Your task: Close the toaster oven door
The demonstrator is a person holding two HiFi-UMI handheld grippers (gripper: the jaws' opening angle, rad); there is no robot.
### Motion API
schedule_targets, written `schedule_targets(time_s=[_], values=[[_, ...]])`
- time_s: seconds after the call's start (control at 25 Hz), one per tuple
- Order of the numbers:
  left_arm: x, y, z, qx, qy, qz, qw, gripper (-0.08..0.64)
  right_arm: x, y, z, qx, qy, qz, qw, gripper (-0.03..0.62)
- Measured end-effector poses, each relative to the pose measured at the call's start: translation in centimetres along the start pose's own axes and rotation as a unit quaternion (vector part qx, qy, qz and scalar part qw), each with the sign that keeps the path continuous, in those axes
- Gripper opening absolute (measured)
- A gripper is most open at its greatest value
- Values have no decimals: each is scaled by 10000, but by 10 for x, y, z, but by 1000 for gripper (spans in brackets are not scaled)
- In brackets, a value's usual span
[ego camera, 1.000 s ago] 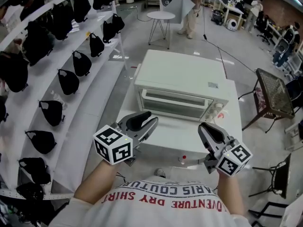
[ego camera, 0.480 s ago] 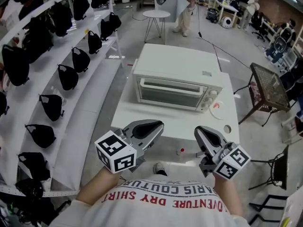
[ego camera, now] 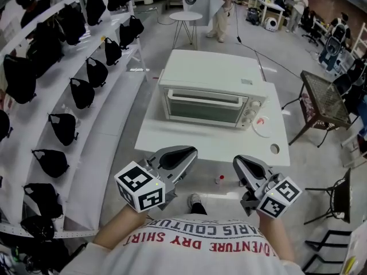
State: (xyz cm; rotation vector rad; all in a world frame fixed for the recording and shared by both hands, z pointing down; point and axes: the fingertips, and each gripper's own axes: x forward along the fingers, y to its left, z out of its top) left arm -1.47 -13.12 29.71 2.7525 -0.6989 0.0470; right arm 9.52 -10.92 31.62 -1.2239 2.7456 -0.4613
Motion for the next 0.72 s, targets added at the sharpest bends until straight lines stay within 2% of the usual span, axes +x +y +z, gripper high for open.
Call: schedule_targets(time_s=[0.72], values=[[-26, 0, -6, -139, -9, 233, 9996, 43, -6, 20, -5, -75, 32, -14, 10000, 23]])
